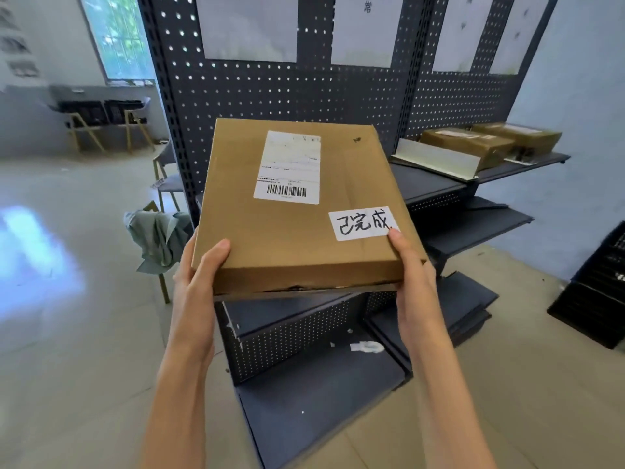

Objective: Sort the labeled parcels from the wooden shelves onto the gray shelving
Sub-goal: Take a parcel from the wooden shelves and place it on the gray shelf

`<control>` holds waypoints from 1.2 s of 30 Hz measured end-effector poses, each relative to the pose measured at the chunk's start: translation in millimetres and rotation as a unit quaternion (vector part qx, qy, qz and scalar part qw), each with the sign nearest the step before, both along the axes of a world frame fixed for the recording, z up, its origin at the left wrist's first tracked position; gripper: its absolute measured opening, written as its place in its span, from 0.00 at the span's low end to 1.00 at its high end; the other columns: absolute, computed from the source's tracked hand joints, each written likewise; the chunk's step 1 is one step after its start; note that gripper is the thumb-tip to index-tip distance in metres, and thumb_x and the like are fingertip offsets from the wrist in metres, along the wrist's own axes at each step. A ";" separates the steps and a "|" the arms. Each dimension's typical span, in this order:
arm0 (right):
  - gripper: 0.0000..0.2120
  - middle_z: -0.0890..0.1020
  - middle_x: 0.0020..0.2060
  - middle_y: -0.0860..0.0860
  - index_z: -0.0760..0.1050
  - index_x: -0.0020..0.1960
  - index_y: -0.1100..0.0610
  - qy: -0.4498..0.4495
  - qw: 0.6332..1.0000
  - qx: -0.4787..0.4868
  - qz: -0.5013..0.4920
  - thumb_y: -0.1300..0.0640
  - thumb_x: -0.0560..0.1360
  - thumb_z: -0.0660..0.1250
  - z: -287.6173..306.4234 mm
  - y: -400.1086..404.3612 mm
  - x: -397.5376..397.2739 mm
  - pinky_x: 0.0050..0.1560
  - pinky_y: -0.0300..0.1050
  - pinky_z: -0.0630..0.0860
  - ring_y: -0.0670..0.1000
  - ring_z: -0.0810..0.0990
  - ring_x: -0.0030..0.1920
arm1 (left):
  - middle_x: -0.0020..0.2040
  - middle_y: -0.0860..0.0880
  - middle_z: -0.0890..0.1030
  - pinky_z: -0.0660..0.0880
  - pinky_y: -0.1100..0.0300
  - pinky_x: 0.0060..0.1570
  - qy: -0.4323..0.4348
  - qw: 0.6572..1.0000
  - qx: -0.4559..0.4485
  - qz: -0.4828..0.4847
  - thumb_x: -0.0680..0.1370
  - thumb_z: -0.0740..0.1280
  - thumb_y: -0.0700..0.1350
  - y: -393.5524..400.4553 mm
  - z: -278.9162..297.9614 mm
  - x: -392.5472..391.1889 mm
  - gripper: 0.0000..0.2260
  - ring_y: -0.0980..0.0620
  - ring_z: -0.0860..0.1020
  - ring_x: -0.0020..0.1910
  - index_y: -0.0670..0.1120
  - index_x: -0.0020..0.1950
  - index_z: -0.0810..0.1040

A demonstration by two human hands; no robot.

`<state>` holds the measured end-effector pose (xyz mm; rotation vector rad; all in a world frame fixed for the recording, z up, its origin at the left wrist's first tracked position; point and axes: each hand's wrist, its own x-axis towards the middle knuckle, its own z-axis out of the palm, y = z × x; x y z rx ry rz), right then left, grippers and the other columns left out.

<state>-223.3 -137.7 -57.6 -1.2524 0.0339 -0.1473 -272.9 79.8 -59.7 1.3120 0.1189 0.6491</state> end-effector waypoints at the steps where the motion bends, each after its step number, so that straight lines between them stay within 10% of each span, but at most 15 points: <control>1: 0.15 0.81 0.53 0.42 0.74 0.58 0.44 -0.009 1.000 -0.002 0.007 0.45 0.72 0.69 1.9 2.3 15.1 0.57 0.39 0.73 0.42 0.78 0.55 | 0.44 0.63 0.82 0.72 0.73 0.40 0.003 1.000 -0.001 0.019 0.64 0.68 0.58 -0.2 -0.6 11.3 0.29 0.67 0.78 0.44 0.50 0.63 0.76; 14: 0.07 0.77 0.47 0.38 0.69 0.44 0.43 -0.002 0.989 0.000 0.146 0.48 0.75 0.68 23.0 26.3 197.2 0.46 0.35 0.71 0.39 0.75 0.48 | 0.54 0.53 0.81 0.74 0.68 0.42 0.050 0.982 -0.017 0.181 0.75 0.67 0.51 -9.0 15.1 134.6 0.20 0.58 0.79 0.49 0.49 0.67 0.75; 29: 0.04 0.78 0.46 0.38 0.72 0.46 0.44 0.059 0.976 -0.020 0.209 0.49 0.76 0.68 7.7 44.2 276.5 0.40 0.33 0.69 0.37 0.75 0.46 | 0.53 0.54 0.80 0.72 0.71 0.38 0.129 0.960 -0.025 0.247 0.79 0.62 0.52 -4.3 -3.1 196.8 0.16 0.62 0.77 0.46 0.49 0.64 0.75; 36: 0.16 0.79 0.49 0.39 0.73 0.62 0.48 0.072 0.975 -0.024 0.211 0.48 0.76 0.67 3.0 49.2 286.0 0.37 0.31 0.69 0.37 0.76 0.47 | 0.53 0.53 0.80 0.71 0.65 0.41 0.158 0.957 -0.038 0.241 0.79 0.62 0.54 1.7 -8.5 206.6 0.17 0.60 0.78 0.48 0.50 0.64 0.76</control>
